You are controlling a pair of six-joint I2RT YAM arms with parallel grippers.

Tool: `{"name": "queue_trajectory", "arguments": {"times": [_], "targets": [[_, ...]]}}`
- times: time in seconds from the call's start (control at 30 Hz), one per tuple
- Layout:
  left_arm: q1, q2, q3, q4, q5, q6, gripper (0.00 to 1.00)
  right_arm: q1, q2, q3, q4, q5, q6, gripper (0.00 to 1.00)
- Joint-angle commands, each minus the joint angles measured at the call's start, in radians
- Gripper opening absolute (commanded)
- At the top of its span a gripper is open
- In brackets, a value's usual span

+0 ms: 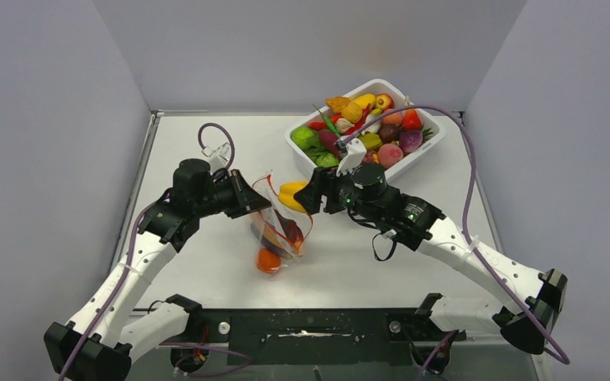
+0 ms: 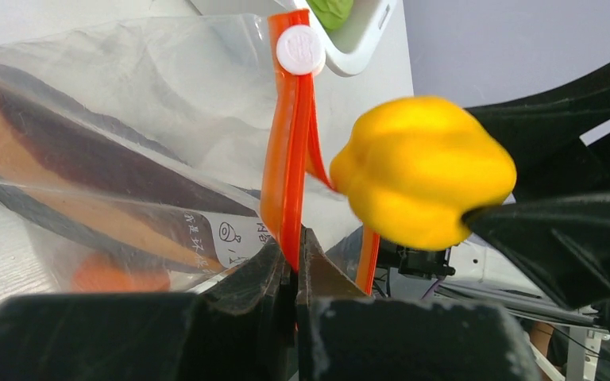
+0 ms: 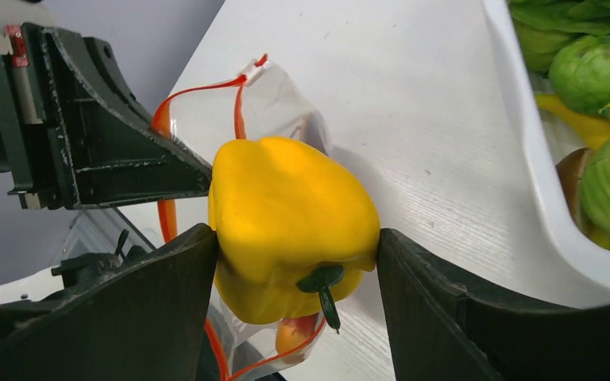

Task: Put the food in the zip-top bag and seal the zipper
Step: Place the fake vegetable in the zipper food storage bag.

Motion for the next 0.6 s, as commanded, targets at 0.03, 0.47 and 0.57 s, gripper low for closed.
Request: {"name": "queue_trajectory", "arguments": {"times": [0.03,0.47,0.57], "targets": [[0.005,-0.005,0.048,0.051,-0.012,0.014,0.00,0.061,0.039,0.076,-0.006,0.000,-0.022,0.47],[0.007,0.011,0.050,0.048,-0.025,0.033,0.00,0.123,0.095,0.256,-0.192,0.142,-0.073,0.49],[0.007,0.014,0.043,0.058,-0.017,0.030,0.00,0.123,0.078,0.246,-0.192,0.134,-0.070,0.49]]}}
